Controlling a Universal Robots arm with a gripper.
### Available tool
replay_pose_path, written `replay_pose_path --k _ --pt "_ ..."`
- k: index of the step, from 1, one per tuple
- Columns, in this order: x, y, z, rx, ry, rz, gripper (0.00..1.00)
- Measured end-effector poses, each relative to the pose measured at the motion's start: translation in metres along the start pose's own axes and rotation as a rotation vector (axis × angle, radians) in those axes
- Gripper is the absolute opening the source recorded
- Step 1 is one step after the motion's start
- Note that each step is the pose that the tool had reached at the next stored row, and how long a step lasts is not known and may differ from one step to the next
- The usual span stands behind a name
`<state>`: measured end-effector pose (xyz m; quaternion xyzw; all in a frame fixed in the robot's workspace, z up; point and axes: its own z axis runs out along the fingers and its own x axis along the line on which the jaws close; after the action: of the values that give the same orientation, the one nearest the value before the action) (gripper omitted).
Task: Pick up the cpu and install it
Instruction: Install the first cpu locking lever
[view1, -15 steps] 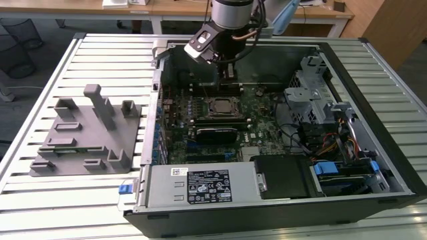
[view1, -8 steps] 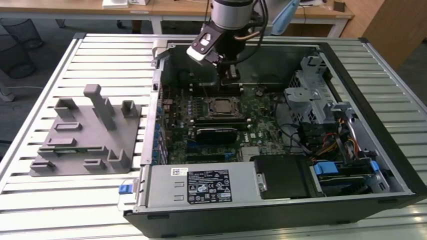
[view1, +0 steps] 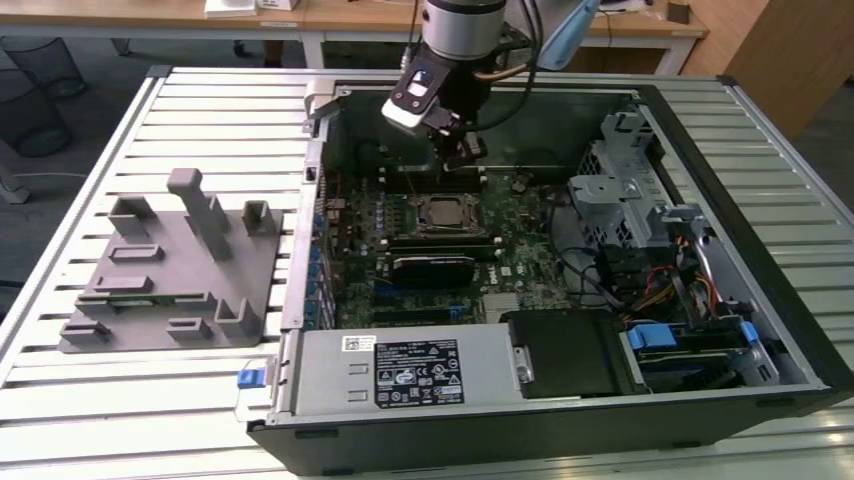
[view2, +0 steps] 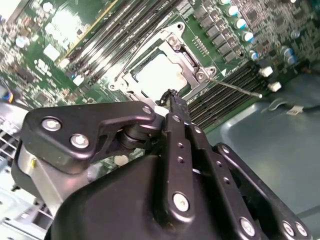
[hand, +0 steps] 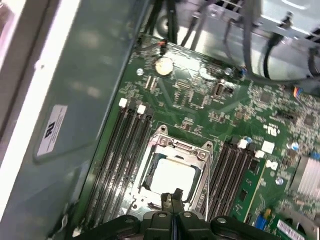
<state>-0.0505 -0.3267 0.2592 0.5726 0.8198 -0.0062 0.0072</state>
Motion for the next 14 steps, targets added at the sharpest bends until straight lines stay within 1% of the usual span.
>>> replay_pose_path --k 14 --pt "0.0 0.0 0.001 -0.0049 -0.0005 -0.255 0.11"
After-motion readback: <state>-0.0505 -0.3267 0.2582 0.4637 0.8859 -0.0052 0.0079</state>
